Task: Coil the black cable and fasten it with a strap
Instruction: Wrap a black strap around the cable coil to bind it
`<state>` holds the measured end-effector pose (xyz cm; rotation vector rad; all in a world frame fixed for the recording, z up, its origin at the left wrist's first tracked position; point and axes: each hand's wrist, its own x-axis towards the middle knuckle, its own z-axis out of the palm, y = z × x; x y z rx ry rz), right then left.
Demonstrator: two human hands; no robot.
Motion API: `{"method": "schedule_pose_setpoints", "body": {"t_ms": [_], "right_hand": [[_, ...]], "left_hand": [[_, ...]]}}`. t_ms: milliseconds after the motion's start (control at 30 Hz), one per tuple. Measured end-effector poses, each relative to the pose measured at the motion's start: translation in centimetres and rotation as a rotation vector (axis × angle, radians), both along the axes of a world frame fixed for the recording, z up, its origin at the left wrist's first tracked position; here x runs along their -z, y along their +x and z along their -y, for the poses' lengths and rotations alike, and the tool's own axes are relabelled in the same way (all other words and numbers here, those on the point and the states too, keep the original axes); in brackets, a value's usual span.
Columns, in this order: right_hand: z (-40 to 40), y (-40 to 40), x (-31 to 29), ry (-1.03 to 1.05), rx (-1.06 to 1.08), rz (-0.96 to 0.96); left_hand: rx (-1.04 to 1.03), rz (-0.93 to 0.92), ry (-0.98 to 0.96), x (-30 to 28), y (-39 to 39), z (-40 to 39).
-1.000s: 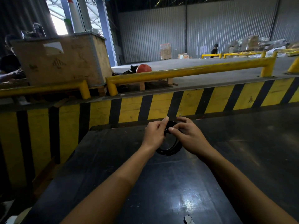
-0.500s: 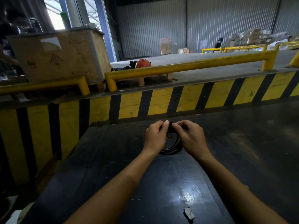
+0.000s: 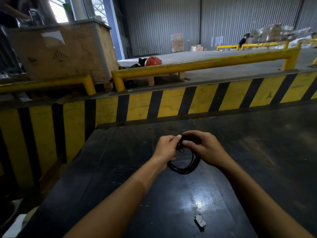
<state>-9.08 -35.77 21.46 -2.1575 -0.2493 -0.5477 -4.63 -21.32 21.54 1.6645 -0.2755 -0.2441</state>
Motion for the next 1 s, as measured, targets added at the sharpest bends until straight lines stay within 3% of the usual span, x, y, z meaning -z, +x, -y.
{"method": "schedule_pose_setpoints", "body": {"t_ms": [200,400,700,1000], "right_hand": [[-0.3,0.5,0.4,0.035,0.097,0.091],[-0.3,0.8,1.3,0.006,0.184,0.257],[-1.6,-0.3,5.1,0.033,0.054,0.214],[-1.4,-1.7,8.2,-0.203,0.053,0.269]], "left_hand": [[0.031,0.050,0.041,0.5,0.1,0.4],[0.090,-0.061,-0.003,1.4,0.3,-0.4],[0.021,-0.057,0.112,4.8,0.0,-0.5],[0.015,-0.196,0.149,6.9,0.0,-0.5]]}}
